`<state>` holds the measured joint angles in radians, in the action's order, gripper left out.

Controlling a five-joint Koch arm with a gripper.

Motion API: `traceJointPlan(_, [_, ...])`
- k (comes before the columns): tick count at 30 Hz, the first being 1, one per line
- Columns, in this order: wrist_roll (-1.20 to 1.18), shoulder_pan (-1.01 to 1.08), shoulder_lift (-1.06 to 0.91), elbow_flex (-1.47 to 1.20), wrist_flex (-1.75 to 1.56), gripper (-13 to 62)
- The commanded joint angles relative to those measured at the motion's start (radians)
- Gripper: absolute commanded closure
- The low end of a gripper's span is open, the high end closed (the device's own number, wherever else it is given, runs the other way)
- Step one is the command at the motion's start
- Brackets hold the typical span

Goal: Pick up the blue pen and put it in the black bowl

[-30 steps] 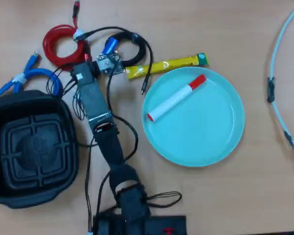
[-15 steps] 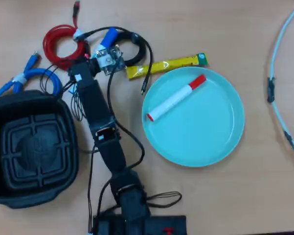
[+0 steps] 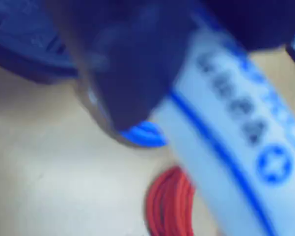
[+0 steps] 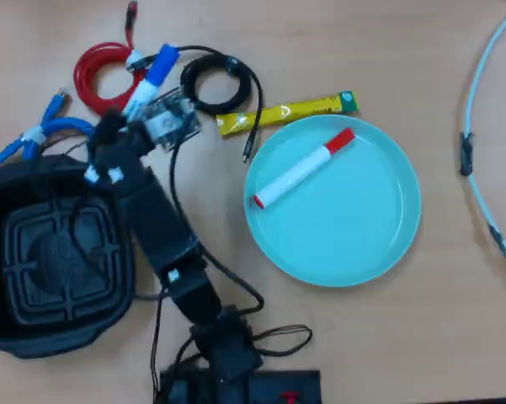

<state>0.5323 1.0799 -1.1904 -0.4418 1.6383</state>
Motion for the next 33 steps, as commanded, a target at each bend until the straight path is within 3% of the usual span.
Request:
traceJointPlan(1, [-0.147,-0.049,-0.117,0.091,0.057,56.1])
traceJointPlan(6, [-0.474,-0.169,-0.121,0.087,0.078,56.1])
traceJointPlan(15, [-0.746,-0.328,-0.112,0.069,0.097,56.1])
traceJointPlan(33, [-1.028,-0.62,0.126,0.066,0.02,56.1])
